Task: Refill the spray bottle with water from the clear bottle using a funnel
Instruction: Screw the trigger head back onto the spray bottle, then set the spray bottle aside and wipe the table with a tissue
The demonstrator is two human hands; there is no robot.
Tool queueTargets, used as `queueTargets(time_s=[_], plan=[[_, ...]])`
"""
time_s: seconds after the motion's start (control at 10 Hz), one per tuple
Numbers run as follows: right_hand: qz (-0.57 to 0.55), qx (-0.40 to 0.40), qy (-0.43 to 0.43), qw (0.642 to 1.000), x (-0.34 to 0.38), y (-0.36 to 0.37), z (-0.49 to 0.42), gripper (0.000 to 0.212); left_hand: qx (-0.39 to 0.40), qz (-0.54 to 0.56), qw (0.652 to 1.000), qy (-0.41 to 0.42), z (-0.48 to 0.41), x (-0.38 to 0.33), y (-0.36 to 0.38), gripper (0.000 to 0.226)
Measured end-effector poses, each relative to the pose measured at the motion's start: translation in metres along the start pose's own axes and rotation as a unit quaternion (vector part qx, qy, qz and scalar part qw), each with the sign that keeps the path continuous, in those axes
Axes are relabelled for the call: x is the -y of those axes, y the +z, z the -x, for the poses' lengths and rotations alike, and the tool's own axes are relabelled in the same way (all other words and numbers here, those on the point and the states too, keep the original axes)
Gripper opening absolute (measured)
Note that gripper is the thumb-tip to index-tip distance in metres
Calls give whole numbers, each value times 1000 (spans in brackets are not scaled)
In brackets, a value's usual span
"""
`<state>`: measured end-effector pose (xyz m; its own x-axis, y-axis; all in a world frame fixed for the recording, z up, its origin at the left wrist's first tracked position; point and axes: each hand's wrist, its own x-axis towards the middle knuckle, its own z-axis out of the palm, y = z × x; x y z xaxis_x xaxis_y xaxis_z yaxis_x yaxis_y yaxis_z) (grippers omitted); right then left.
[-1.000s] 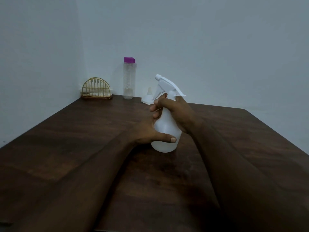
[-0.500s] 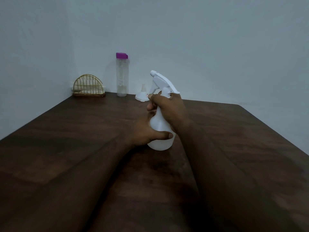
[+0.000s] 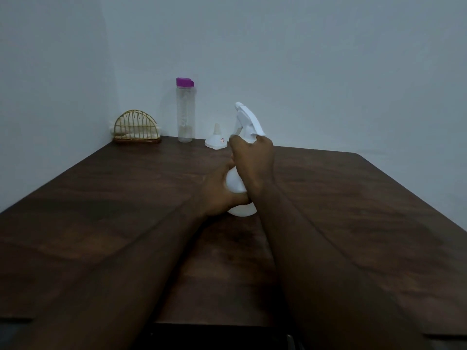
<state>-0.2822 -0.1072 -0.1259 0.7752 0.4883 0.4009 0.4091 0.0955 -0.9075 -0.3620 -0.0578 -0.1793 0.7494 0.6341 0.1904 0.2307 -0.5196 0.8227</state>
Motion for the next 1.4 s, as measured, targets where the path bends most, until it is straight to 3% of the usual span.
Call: queueTargets(time_s=[0.1,0.2,0.3,0.4,0.5,0.7,0.8,0.9,1.0,1.2,1.4], plan=[[13,52,-24,998,-2,-9,6,26,-2,-15,999,33,19,-5,-4,105],[13,69,2,998,0,-20,12,55,20,-23,999,34,35,-14,-8,109],[13,111,14,994,5,-37,19,58,24,-60,997,41,42,-14,-2,122],[23,163,24,986,7,-58,28,64,32,-70,995,61,49,-14,10,117],[29,208,12,978,10,-83,35,43,47,-78,989,113,57,-25,17,98],[46,202,24,978,22,-104,62,34,84,-179,959,201,84,-41,9,64],[86,168,17,982,36,-110,77,17,33,-42,991,124,86,-30,15,50],[104,219,79,967,48,-124,94,16,-51,191,979,-58,93,-24,20,52],[112,284,122,944,49,-136,108,19,-101,231,965,-78,98,-18,13,63],[140,305,115,935,42,-140,118,20,-125,203,968,-82,89,-20,20,56],[146,272,161,937,31,-166,132,32,-128,84,985,-83,86,-8,23,92]])
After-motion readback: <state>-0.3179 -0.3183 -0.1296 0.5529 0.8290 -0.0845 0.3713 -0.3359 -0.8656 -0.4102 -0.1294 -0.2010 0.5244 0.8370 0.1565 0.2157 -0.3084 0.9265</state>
